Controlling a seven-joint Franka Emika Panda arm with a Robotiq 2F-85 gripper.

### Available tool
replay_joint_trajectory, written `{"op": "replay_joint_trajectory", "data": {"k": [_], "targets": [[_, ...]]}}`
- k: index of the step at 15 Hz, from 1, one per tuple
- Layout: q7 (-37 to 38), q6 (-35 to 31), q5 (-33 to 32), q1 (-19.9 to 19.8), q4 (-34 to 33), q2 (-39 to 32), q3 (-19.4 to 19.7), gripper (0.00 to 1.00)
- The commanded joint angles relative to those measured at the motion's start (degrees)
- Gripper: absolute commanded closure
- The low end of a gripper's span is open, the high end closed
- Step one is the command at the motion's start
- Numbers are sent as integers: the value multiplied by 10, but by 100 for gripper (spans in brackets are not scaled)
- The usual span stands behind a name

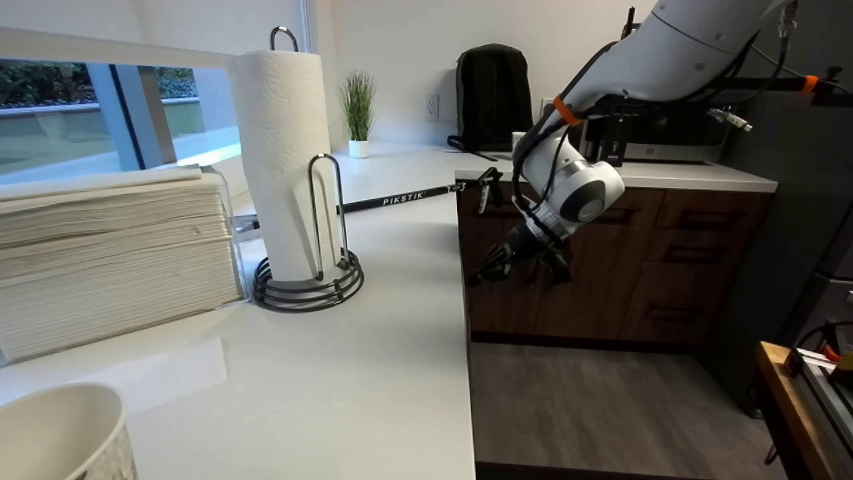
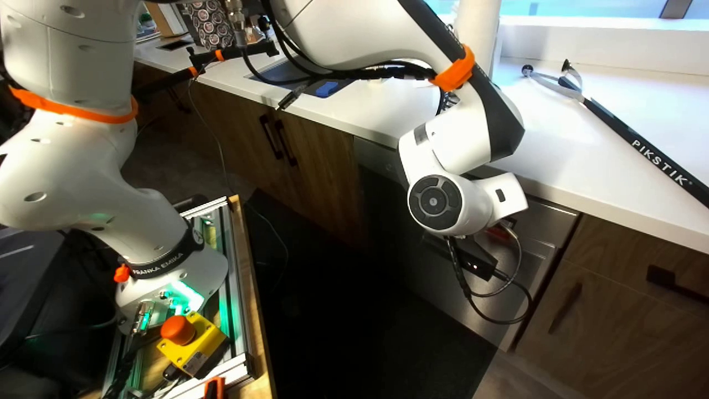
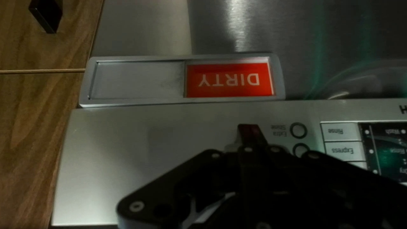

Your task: Press a button on the washing machine control pad

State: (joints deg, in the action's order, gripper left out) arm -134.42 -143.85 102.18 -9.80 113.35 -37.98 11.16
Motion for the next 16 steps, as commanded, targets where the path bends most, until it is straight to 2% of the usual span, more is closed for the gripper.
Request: {"op": "replay_joint_trajectory", "data": {"k": [1, 10, 13, 16], "targets": [[-27, 25, 29, -5, -18, -20, -1, 100], [-78, 56, 55, -9, -35, -36, 2, 100], [-79, 62, 45, -6, -66, -58, 4, 100], [-64, 50, 28, 0, -56, -51, 9, 100]]}}
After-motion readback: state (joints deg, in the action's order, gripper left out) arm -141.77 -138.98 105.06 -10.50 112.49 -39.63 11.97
